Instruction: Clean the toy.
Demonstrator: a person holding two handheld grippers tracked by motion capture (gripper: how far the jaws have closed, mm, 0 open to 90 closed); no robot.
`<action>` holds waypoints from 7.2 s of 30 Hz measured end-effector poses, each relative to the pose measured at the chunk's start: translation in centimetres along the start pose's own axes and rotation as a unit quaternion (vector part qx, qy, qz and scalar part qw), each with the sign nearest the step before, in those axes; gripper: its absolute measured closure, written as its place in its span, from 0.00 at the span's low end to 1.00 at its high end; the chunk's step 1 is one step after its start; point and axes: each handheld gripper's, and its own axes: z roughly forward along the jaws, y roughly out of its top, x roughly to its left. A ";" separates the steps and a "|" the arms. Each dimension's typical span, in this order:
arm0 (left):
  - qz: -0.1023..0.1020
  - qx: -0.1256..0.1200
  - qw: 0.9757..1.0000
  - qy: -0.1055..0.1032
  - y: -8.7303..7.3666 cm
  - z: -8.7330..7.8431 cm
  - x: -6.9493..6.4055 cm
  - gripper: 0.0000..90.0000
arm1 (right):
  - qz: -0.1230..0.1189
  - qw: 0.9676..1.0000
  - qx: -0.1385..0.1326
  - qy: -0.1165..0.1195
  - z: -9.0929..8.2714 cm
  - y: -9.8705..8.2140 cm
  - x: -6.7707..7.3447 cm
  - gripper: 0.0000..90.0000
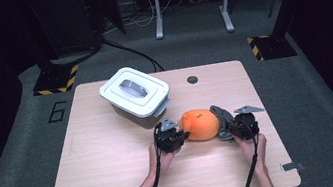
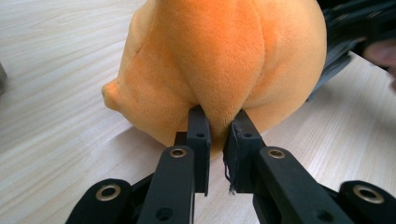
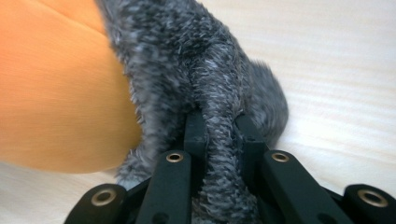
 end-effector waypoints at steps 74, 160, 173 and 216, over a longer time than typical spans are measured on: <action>0.030 -0.005 1.000 -0.003 0.2 -0.1 0.0 0.75 | -0.059 0.996 -0.054 0.031 -2.6 3.5 4.3 0.87; 0.005 0.005 1.000 0.012 0.5 0.6 0.2 0.84 | 0.010 0.998 -0.051 0.043 -2.4 1.6 -0.3 0.87; 0.007 0.008 1.000 0.011 0.5 0.6 0.1 0.84 | -0.077 0.991 -0.075 0.079 -4.1 4.8 5.7 0.87; -0.007 0.005 1.000 0.007 0.5 0.8 0.6 0.85 | 0.025 0.999 0.009 0.026 2.2 0.5 -0.5 0.82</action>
